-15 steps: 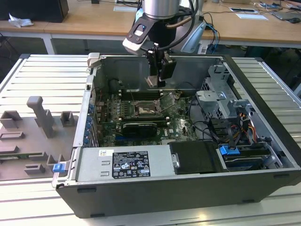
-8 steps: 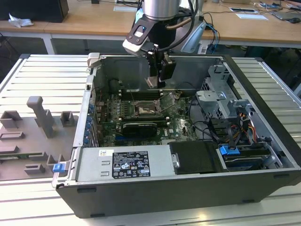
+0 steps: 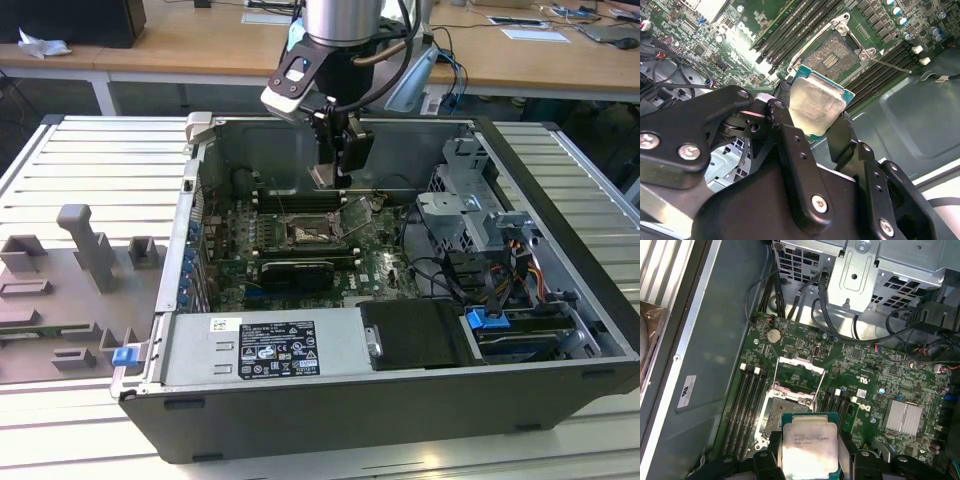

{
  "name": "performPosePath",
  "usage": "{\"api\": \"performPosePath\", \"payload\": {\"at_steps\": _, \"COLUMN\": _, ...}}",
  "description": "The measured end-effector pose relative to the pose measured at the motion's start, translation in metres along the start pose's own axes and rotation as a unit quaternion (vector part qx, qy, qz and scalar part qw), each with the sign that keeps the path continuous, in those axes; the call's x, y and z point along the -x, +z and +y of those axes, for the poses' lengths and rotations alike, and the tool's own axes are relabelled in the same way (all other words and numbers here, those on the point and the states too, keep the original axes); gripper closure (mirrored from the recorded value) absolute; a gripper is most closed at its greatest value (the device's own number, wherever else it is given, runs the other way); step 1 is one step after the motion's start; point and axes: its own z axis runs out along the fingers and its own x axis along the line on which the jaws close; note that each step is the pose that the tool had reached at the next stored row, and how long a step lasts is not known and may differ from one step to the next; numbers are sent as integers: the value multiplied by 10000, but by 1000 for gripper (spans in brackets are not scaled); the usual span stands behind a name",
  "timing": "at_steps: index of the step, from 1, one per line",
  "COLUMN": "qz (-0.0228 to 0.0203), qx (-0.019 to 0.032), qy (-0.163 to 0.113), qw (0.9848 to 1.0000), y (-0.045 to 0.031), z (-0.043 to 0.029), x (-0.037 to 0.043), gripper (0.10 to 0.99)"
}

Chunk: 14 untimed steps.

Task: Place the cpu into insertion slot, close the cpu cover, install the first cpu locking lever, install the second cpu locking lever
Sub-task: 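Place the cpu into insertion slot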

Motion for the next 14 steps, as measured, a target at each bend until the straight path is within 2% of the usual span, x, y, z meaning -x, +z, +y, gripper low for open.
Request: {"api": "performPosePath", "payload": {"at_steps": 14, "qz": 0, "qx": 0, "qy": 1, "qw": 10000, "y": 65, "z": -4, "x": 0, "gripper": 553}}
